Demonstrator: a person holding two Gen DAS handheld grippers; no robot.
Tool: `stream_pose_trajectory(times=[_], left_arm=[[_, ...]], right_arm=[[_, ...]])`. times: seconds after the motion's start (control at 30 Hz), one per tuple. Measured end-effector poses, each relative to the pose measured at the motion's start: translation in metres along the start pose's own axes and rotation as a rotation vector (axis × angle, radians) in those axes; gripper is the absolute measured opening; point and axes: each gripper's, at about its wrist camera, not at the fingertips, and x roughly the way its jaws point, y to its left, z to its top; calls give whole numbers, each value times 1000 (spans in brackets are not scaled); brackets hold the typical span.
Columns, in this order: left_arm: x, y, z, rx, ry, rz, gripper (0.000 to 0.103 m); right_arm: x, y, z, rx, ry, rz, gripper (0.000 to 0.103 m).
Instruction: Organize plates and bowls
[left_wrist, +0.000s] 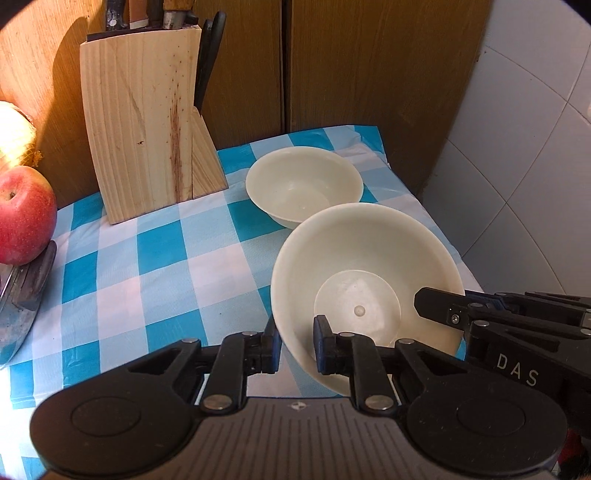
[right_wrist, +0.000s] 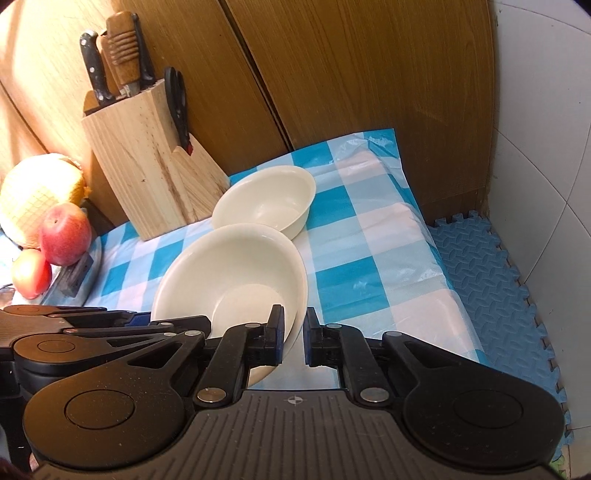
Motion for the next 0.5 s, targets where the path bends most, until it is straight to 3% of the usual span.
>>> stream_pose_trajectory(times=[0.5], left_arm=[[-60, 17, -49, 11, -8, -28, 13]], right_arm=[[-55, 43, -37, -55, -8, 24, 15]])
